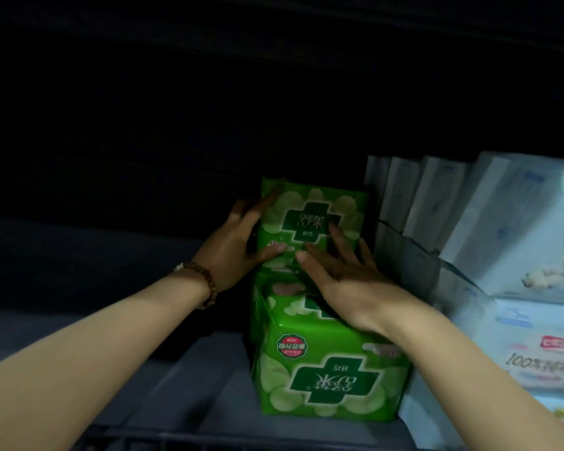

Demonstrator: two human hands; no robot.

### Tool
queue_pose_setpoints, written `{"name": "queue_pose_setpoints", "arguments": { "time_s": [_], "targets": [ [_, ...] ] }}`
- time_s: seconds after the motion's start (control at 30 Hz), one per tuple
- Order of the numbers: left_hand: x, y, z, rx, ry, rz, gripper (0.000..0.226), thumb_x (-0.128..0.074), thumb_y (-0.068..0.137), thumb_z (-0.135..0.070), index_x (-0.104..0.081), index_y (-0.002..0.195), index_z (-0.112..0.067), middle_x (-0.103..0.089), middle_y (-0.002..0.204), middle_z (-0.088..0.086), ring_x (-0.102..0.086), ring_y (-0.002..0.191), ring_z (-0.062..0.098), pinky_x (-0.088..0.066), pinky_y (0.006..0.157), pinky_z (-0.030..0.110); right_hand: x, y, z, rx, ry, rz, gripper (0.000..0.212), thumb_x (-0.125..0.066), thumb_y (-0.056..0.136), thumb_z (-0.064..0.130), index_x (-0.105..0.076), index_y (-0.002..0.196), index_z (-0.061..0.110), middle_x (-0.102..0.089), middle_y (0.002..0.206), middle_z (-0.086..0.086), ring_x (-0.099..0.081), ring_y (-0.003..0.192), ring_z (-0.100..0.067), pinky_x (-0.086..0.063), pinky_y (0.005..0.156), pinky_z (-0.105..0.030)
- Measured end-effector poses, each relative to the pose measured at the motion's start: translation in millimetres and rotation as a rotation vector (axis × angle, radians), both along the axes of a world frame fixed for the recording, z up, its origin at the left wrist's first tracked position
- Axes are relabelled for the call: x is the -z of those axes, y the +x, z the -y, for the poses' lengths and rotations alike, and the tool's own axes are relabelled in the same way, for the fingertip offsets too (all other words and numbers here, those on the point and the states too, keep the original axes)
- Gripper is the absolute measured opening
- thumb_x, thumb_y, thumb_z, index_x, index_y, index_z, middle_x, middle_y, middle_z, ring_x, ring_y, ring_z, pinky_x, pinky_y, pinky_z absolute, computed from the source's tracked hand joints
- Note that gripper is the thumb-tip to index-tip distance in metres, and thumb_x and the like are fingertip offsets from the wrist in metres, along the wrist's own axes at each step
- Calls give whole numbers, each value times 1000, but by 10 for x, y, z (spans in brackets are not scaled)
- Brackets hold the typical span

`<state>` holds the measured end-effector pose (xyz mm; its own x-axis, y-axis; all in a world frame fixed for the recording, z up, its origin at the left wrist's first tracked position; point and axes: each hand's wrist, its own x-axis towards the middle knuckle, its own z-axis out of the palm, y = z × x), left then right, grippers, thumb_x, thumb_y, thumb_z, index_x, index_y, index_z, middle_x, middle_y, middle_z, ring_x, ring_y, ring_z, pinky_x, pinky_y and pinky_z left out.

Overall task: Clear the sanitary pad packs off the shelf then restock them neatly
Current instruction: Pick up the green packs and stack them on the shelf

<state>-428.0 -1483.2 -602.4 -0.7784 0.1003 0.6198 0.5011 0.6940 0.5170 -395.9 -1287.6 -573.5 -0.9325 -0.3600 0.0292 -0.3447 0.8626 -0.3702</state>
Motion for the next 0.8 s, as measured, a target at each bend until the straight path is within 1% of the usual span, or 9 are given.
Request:
{"name": "queue_pose_setpoints", "arguments": {
  "time_s": [0.07,0.13,0.23,0.33,0.43,0.53,0.6,0.7,0.8],
  "targets": [
    [60,6,-12,7,-46,67,65,-44,83,-55,-16,141,-51,-17,153,-9,-30,131,3,-29,101,15,46,-93,31,6,14,34,62,-10,90,71,-5,148,50,23,156,17,22,145,-24,7,118,-44],
    [108,20,-8,28,-58,168,62,-32,84,-58,-17,143,-49,-13,155,-12,-25,135,1,-23,103,13,80,-154,64,14,20,42,62,-10,90,70,-3,148,49,19,158,14,19,146,-25,5,119,-45],
    [136,102,27,-13,-99,263,63,-24,82,-63,-15,143,-51,-6,157,-11,-17,142,8,-16,107,15,90,-176,74,23,26,14,63,-11,91,69,-6,149,46,16,159,11,16,147,-22,2,120,-45],
    [135,311,52,-55,-95,282,65,-23,82,-63,-20,145,-46,-4,157,-15,-10,144,7,-10,110,17,41,-59,44,10,15,-48,57,-16,96,61,-12,150,43,10,161,9,10,148,-19,0,120,-38],
    [117,657,78,-95,-119,277,65,-24,83,-64,-25,144,-44,-10,155,-18,-11,144,6,-10,113,19,-29,229,-1,-32,-2,-126,55,-18,97,58,-17,150,40,3,161,10,5,148,-14,-1,119,-34],
    [126,1124,65,-143,-193,224,73,-19,80,-67,-32,144,-36,-22,154,-11,-20,142,10,-19,115,25,-2,658,-27,-102,49,-255,59,-16,95,60,-22,149,39,-6,161,7,-1,148,-17,-5,120,-36],
    [173,1491,32,-133,-167,173,73,-18,82,-71,-34,143,-34,-29,150,-13,-21,137,4,-19,111,18,64,989,-32,-158,41,-295,61,-15,93,60,-21,150,39,-4,161,9,1,148,-14,-1,120,-33],
    [333,2086,-42,-121,-115,115,69,-21,83,-72,-35,141,-37,-29,139,-26,-18,129,-11,-12,104,4,277,1494,-54,-247,-97,-214,68,-13,85,66,-17,149,45,7,158,22,13,145,0,5,118,-26],
    [628,2614,-75,-124,-104,110,66,-28,84,-68,-43,137,-32,-35,135,-25,-24,129,-9,-13,105,2,684,1946,-54,-275,-234,-49,67,-17,82,72,-20,146,50,9,154,31,15,141,8,1,118,-25]
  ]
}}
